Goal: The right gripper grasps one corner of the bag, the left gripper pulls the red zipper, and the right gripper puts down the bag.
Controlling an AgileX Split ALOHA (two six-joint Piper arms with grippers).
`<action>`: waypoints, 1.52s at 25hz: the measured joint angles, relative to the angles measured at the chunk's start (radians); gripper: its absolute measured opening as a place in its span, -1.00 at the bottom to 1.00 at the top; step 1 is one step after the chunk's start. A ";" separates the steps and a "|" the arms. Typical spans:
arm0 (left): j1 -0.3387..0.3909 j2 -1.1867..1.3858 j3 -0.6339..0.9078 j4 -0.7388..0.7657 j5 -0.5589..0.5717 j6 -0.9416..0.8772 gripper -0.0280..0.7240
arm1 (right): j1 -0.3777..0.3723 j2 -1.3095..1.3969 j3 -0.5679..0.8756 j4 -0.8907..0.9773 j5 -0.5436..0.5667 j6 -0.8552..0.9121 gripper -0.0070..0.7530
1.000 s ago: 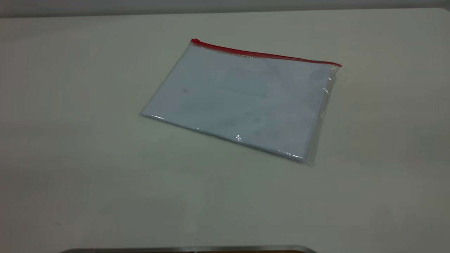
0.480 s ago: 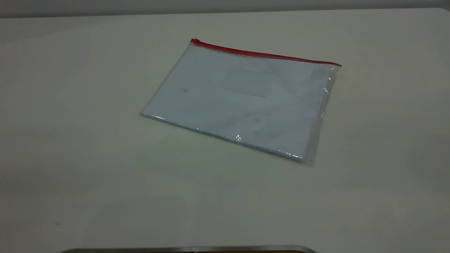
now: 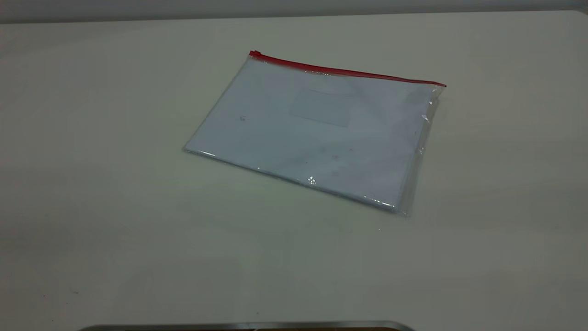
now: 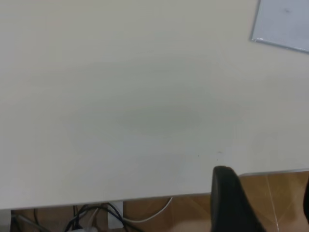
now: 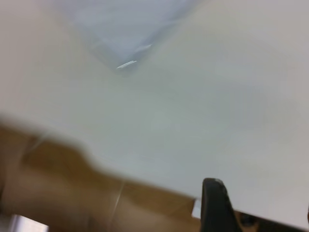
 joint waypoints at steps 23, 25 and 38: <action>0.000 -0.063 0.000 -0.011 0.001 0.002 0.21 | -0.199 -0.240 0.000 -0.004 0.013 0.000 0.28; 0.000 -0.063 0.000 -0.011 0.001 0.002 0.21 | -0.199 -0.240 0.000 -0.004 0.013 0.000 0.28; 0.000 -0.063 0.000 -0.011 0.001 0.002 0.21 | -0.199 -0.240 0.000 -0.004 0.013 0.000 0.28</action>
